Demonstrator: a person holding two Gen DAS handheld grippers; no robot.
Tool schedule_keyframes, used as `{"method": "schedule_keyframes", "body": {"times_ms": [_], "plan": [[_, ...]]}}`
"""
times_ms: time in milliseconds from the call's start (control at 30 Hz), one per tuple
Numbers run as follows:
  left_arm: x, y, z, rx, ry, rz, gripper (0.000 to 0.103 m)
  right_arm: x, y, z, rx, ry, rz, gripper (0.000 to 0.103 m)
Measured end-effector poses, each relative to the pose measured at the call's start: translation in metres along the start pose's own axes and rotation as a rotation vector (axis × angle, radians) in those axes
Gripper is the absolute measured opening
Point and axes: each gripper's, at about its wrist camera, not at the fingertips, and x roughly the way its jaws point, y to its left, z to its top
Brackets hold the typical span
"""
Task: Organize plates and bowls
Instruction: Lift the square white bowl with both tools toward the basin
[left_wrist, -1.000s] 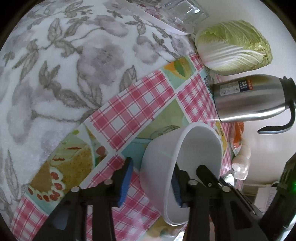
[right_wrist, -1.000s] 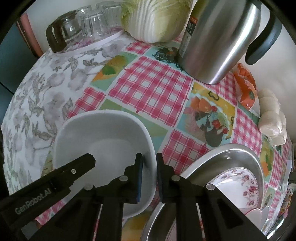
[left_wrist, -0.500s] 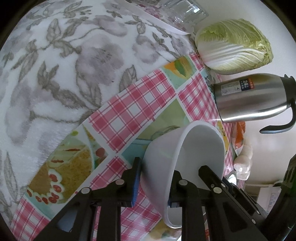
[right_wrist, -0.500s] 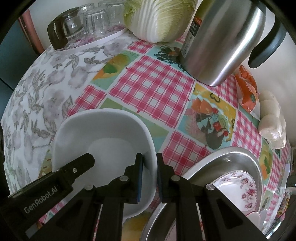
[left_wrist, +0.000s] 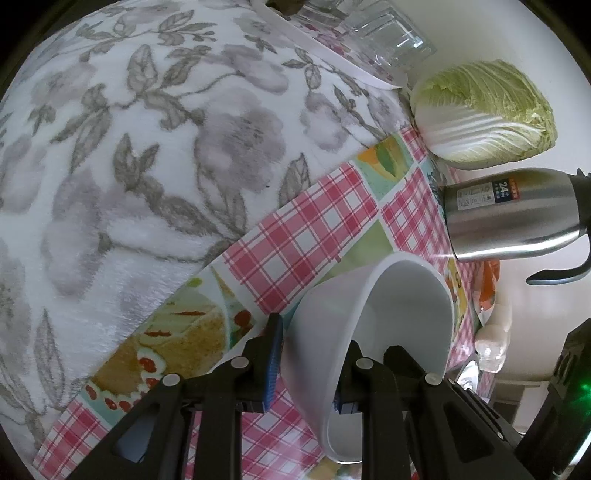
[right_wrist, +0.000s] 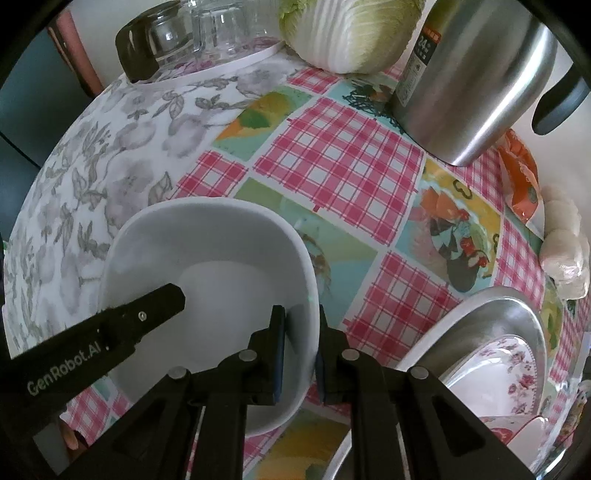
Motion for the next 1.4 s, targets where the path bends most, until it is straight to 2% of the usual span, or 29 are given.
{"method": "schedule_keyframes", "body": {"times_ms": [233,533,733,933,1067,1400], "plan": [[0.002,0.000,0.001,-0.006,0.015,-0.022,0.022,0.001,0.001,-0.001,-0.011,0.002,-0.007,0.014],[0.003,-0.006,-0.001,0.035,0.009,0.013,0.022,0.000,0.000,-0.008,0.008,-0.010,-0.014,0.014],[0.000,-0.004,-0.001,0.038,0.038,-0.019,0.022,-0.008,0.001,-0.011,0.004,-0.019,-0.011,0.011],[-0.016,-0.019,-0.007,0.084,0.017,-0.031,0.022,-0.031,-0.003,-0.015,0.032,-0.052,0.003,0.012],[-0.031,-0.030,-0.012,0.096,0.008,-0.080,0.022,-0.052,-0.007,-0.019,0.042,-0.083,0.008,0.012],[-0.073,-0.073,-0.037,0.213,-0.064,-0.125,0.022,-0.105,-0.035,-0.038,0.100,-0.166,0.030,0.012]]}}
